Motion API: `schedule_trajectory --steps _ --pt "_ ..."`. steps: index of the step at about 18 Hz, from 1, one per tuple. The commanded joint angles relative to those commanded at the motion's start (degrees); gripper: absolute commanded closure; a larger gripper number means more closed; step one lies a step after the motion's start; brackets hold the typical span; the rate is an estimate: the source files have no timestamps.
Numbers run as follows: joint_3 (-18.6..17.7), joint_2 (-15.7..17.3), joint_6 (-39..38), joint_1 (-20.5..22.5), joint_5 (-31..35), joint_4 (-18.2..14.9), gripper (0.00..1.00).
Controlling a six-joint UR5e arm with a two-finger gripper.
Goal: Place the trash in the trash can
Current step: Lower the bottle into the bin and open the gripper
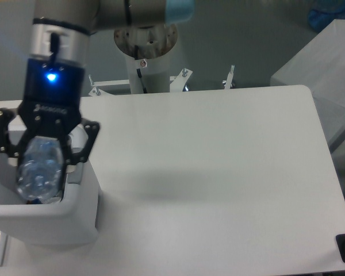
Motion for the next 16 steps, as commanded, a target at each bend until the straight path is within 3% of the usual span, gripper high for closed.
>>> schedule_trajectory --steps 4,5,7,12,16 --pt "-0.88 -0.18 0.09 -0.36 0.0 -0.09 0.33" --pt "-1.32 -0.09 0.26 -0.36 0.0 -0.09 0.25" --pt "-2.46 0.26 2.97 -0.36 0.09 -0.09 0.0" --pt "-3.69 0.44 11.41 0.95 0.26 -0.26 0.0" --pt "-2.56 0.44 15.1 7.62 0.79 -0.44 0.0"
